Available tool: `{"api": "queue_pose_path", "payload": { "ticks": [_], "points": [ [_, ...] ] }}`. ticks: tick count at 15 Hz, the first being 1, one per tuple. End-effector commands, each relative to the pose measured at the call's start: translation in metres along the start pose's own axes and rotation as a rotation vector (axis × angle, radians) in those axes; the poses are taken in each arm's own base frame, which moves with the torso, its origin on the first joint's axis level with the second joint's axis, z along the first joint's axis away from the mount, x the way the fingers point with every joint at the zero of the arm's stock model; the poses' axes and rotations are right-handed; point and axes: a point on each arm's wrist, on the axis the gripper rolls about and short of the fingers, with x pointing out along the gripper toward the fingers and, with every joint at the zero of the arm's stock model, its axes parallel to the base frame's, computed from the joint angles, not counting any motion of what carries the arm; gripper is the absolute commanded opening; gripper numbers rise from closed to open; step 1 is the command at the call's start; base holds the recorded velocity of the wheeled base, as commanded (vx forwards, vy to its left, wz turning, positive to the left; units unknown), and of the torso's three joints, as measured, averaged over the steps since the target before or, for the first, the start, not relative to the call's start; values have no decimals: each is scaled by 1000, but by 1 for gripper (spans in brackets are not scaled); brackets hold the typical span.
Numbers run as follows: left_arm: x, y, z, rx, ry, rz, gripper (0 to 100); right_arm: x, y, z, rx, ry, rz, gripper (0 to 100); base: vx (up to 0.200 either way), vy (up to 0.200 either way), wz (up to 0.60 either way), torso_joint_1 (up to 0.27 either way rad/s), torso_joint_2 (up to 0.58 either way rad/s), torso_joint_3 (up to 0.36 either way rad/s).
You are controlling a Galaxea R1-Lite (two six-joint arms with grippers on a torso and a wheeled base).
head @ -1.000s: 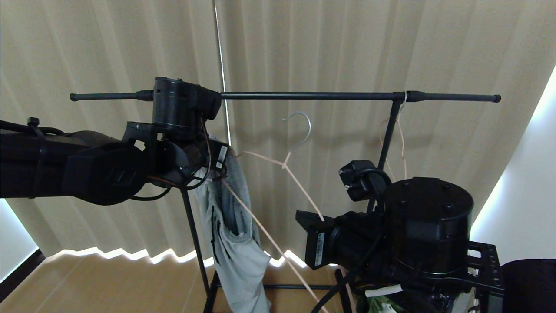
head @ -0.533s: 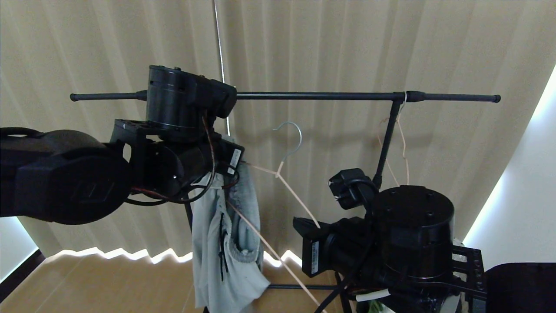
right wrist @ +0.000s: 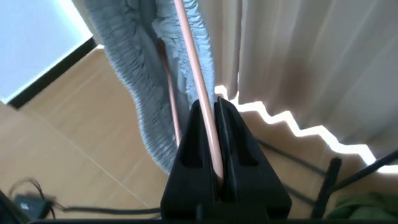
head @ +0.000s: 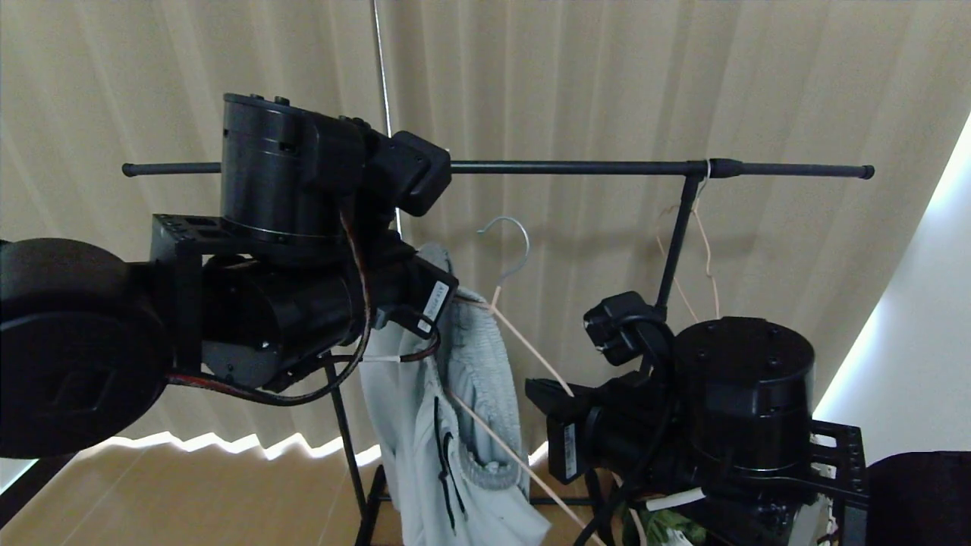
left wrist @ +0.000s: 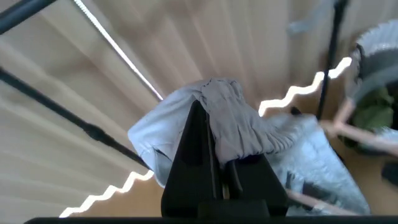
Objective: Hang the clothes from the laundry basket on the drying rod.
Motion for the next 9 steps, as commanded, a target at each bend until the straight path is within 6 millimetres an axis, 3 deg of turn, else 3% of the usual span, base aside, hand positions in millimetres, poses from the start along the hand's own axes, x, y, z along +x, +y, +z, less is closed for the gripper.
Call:
{"api": "queue_pose_path", "payload": {
  "ticks": [1,3,9],
  "points": [
    [-11,3,0,1,-23,-36,0,-11,-11,11,-10,-29,17,0,0,0,0,0,0,0],
    [-18,3,-2,23,-55,-157,0,-13,-22,16,-36,-26,62,0,0,0,0,0,0,0],
    [-17,-3,-16,40,-19,-184,0,-22,-21,25,-25,-62,112,0,0,0,0,0,0,0]
  ]
}}
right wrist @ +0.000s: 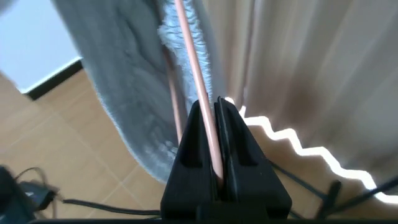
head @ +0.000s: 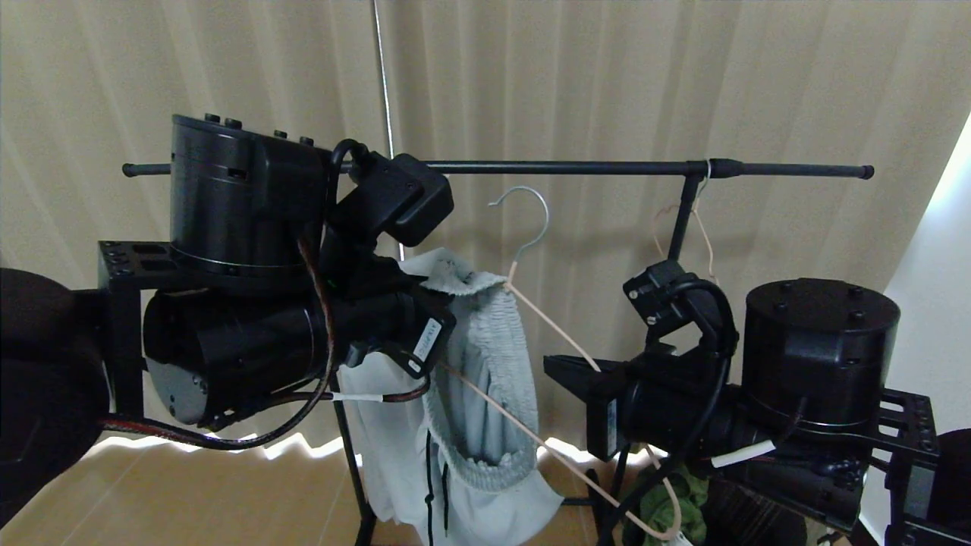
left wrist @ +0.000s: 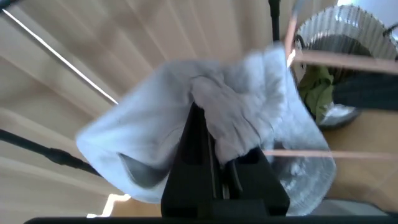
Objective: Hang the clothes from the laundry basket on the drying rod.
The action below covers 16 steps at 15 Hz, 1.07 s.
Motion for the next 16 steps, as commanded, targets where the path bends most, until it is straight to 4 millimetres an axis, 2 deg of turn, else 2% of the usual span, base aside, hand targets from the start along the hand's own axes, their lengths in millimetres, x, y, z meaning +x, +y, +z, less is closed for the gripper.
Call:
{"api": "queue_pose_path", "payload": {
  "ticks": [1,5,9,10,16],
  "points": [
    [-1,-2,-3,3,8,-12,0,-10,1,8,4,-33,35,0,0,0,0,0,0,0],
    [-2,-7,-4,3,-14,-108,0,-14,3,10,4,-68,83,0,0,0,0,0,0,0],
    [-8,-7,-8,5,-9,-115,0,-16,3,12,4,-88,89,0,0,0,0,0,0,0],
    [-9,-8,-10,7,-4,-120,100,-16,3,12,4,-88,89,0,0,0,0,0,0,0],
    [-27,-10,-13,12,-57,-128,100,-21,-5,18,-15,-120,61,0,0,0,0,0,0,0]
  ]
}}
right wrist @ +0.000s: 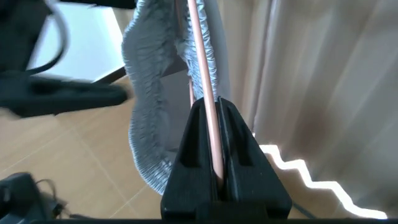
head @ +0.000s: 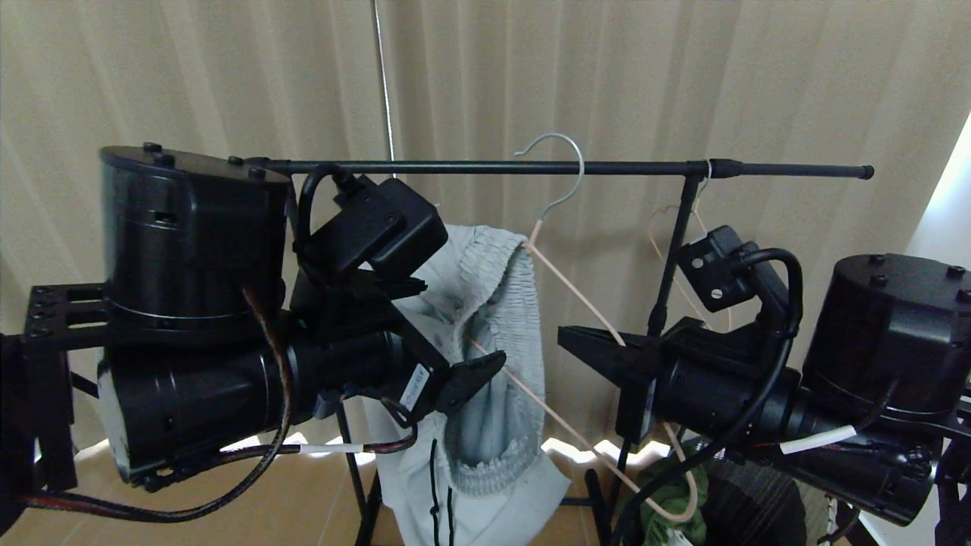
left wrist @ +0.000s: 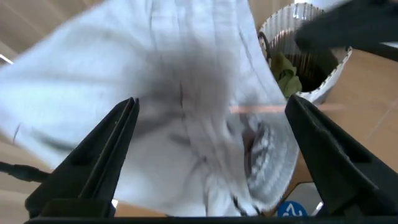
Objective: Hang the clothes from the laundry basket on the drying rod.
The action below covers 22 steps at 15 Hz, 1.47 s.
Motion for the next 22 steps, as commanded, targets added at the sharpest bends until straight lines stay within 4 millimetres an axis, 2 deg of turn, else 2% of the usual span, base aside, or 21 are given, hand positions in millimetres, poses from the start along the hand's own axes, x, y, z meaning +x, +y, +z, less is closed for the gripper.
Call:
{"api": "queue_pose_path", "payload": {
  "ticks": [1,4,5,7,9,13,15,18,22],
  "points": [
    [-14,2,-5,2,-29,15,100,-4,-6,6,-15,-21,-20,0,0,0,0,0,0,0],
    [-34,26,2,103,-81,123,100,-11,-25,17,-98,-38,-38,0,0,0,0,0,0,0],
    [-47,37,2,151,-104,158,100,-17,-30,27,-103,-17,-33,0,0,0,0,0,0,0],
    [-62,47,4,183,-182,84,100,-30,-28,40,-89,41,19,0,0,0,0,0,0,0],
    [-64,58,2,254,-172,126,100,-40,-27,46,-83,79,84,0,0,0,0,0,0,0],
    [-55,59,1,345,-194,88,100,-36,-26,44,-78,109,150,0,0,0,0,0,0,0],
    [-45,60,2,434,-221,60,100,-36,-25,46,-78,109,192,0,0,0,0,0,0,0],
    [-15,68,14,545,-245,83,100,-31,-24,44,-75,120,218,0,0,0,0,0,0,0],
    [2,66,13,550,-230,55,100,-34,-21,44,-76,119,274,0,0,0,0,0,0,0]
  ]
}}
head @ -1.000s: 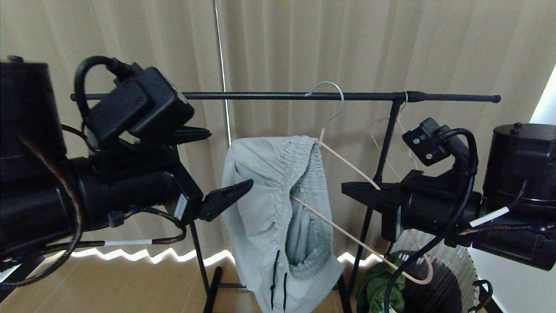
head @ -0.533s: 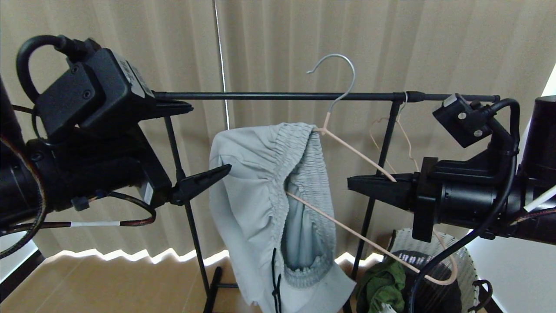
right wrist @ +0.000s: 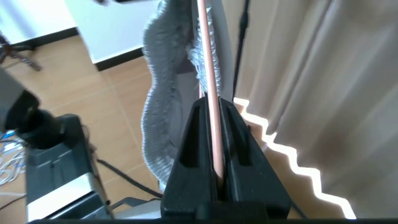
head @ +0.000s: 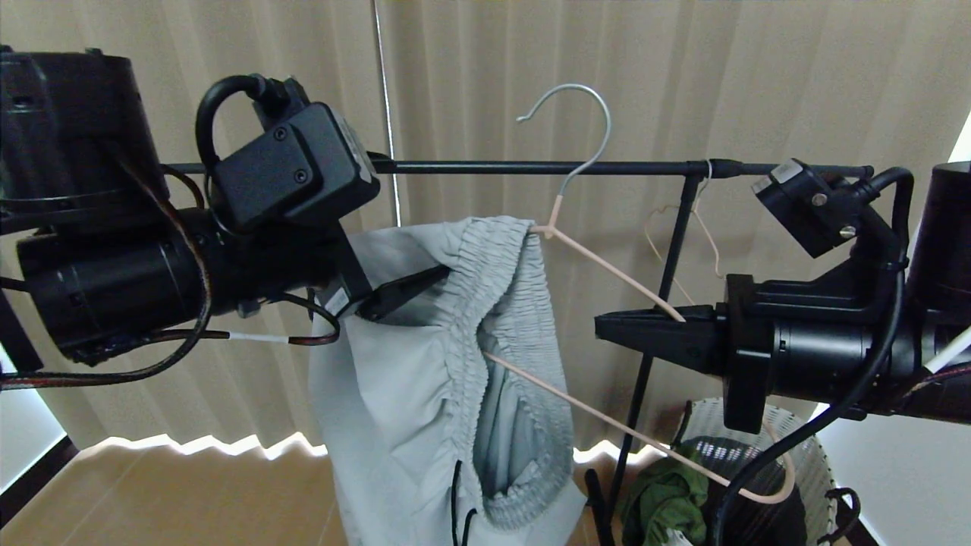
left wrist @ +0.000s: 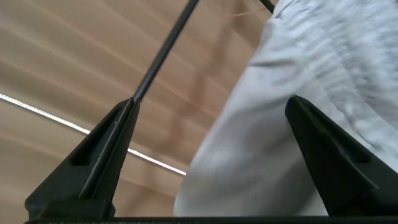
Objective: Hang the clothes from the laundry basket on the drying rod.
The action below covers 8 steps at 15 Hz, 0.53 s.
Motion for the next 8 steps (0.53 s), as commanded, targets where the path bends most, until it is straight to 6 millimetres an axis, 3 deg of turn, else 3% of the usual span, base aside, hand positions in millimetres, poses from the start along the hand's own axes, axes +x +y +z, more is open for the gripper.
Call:
{"api": "queue_pose_path", "payload": {
  "ticks": [1,7,8],
  "points": [
    [14,-5,-7,-6,20,-29,100,0,5,-1,-4,4,25,0,0,0,0,0,0,0],
    [15,-9,-10,-10,30,-43,100,-1,20,-3,-69,5,86,0,0,0,0,0,0,0],
    [15,-10,-11,-11,33,-46,0,-3,22,-3,-74,4,106,0,0,0,0,0,0,0]
  ]
}}
